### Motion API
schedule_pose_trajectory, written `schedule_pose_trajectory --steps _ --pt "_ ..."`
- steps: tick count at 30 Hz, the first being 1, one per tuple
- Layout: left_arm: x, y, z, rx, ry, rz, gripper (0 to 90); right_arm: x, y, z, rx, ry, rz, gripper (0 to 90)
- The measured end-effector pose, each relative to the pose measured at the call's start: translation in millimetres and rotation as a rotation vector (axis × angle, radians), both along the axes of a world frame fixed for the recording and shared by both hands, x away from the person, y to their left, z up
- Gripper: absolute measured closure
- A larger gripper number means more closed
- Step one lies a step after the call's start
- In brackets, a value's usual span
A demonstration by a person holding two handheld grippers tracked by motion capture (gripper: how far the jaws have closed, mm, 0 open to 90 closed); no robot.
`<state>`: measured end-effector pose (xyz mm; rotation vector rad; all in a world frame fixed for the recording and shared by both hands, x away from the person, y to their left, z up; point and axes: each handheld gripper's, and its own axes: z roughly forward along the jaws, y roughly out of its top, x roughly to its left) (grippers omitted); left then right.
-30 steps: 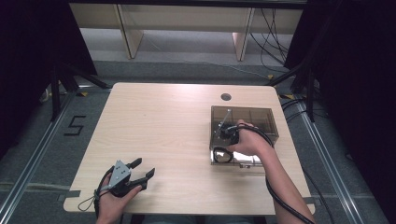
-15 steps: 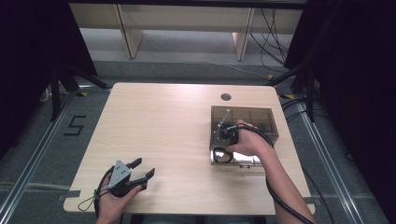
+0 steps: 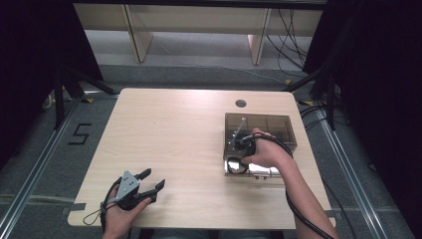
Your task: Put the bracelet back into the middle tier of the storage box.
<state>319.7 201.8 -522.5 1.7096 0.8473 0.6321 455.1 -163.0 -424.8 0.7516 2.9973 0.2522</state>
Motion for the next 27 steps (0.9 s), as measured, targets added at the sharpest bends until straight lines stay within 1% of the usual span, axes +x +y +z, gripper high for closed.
schedule_pose_trajectory --steps 2,4,5,7,8,9,10,11,12,13,14,15,16,17,18,20,21,23,25,27 --pt "0.1 0.0 0.0 0.0 -0.001 0.0 33.5 -1.8 -0.1 1.1 -0.002 -0.007 -0.004 79.6" --pt "-0.2 0.0 0.1 0.001 0.001 0.002 33.5 -1.4 -1.5 0.9 0.007 -0.008 0.015 78.7" --pt "0.0 0.1 0.2 0.003 0.0 0.0 33.5 -4.7 -0.4 3.3 -0.005 -0.003 -0.022 78.0" --pt "-0.3 0.0 0.1 0.002 0.001 0.002 33.5 -4.4 -1.5 3.4 0.003 -0.011 0.002 77.2" --pt "-1.8 0.2 0.7 0.01 0.015 0.013 33.5 -5.8 -1.4 4.2 0.0 -0.014 -0.004 76.7" --pt "-0.1 0.2 0.2 0.005 -0.001 0.0 33.5 -5.8 -1.4 4.0 0.001 -0.01 0.0 76.4" --pt "0.1 0.7 0.5 0.012 -0.005 -0.002 33.5 -5.7 -2.3 4.0 0.004 -0.018 0.012 76.2" --pt "-2.0 0.1 0.6 0.006 0.018 0.016 33.5 -6.7 -2.4 4.9 0.002 -0.016 0.011 75.9" --pt "-2.0 0.1 0.6 0.006 0.018 0.016 33.5 -8.1 -2.6 5.2 0.004 -0.023 0.007 75.6" --pt "-1.9 0.2 0.6 0.006 0.018 0.015 33.5 -8.1 -3.5 5.5 0.006 -0.025 0.014 75.3" --pt "-1.9 0.1 0.6 0.007 0.018 0.015 33.5 -10.1 -3.0 6.4 0.0 -0.021 0.003 74.9" --pt "-1.9 0.1 0.6 0.007 0.018 0.015 33.5 -10.9 -3.4 6.5 0.003 -0.027 0.011 74.5" --pt "0.4 0.3 0.1 0.006 -0.005 -0.004 33.5 -10.5 -4.6 6.1 0.008 -0.034 0.027 74.1" --pt "0.4 0.3 0.1 0.006 -0.005 -0.004 33.5 -12.7 -4.2 7.3 0.0 -0.026 0.011 73.7" --pt "-1.4 0.4 0.7 0.012 0.01 0.009 33.5 -13.6 -4.6 7.3 0.005 -0.032 0.016 73.4" --pt "-1.6 0.6 0.8 0.014 0.012 0.011 33.5 -14.1 -4.9 7.5 0.005 -0.032 0.017 72.9" --pt "-2.0 0.2 0.6 0.006 0.018 0.015 33.5 -16.7 -5.4 7.9 0.002 -0.035 0.013 72.2" --pt "-1.7 0.5 0.7 0.012 0.013 0.012 33.5 -18.4 -7.1 8.3 0.006 -0.038 0.02 71.9" --pt "-1.7 0.6 0.7 0.011 0.013 0.012 33.5 -21.2 -8.5 9.1 0.005 -0.039 0.009 71.5" --pt "-1.7 0.6 0.7 0.011 0.013 0.012 33.5 -23.8 -10.6 9.6 0.006 -0.042 0.01 71.3"
